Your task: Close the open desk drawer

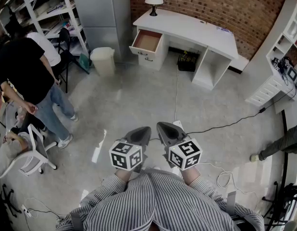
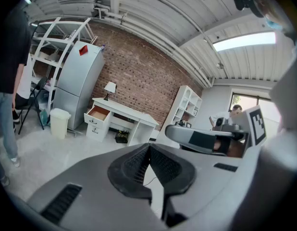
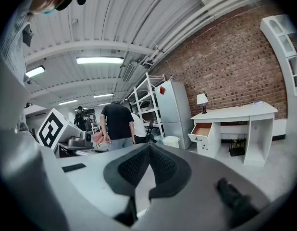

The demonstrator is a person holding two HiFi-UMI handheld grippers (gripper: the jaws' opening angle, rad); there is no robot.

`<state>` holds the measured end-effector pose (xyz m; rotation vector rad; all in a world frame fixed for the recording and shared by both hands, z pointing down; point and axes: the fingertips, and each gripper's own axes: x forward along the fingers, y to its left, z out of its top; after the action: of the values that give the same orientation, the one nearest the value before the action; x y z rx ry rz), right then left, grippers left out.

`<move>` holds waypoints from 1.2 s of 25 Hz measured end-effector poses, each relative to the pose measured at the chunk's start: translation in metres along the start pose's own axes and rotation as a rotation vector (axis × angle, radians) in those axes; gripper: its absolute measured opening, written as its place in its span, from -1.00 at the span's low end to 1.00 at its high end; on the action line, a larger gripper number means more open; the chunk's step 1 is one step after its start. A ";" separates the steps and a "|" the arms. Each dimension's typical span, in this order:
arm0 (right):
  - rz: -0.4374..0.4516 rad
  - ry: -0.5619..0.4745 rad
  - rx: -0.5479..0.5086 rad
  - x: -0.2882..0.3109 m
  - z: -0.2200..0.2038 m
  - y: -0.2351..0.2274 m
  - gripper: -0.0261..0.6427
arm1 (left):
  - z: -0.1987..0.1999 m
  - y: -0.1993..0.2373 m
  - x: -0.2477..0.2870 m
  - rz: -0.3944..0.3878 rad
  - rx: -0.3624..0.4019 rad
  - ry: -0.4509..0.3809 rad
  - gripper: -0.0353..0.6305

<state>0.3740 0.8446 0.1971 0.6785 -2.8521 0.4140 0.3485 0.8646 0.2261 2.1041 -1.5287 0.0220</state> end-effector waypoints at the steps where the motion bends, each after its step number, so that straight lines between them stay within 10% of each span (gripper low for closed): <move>1: -0.006 -0.002 0.007 0.000 -0.001 0.000 -0.87 | -0.001 0.001 -0.002 -0.006 -0.008 0.002 -0.86; 30: -0.023 0.045 0.086 0.067 -0.021 0.004 -0.87 | 0.010 0.069 0.009 -0.025 -0.033 0.010 -0.86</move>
<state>0.3160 0.8270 0.2323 0.7074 -2.7951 0.5437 0.2873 0.8379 0.2489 2.0940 -1.4864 -0.0020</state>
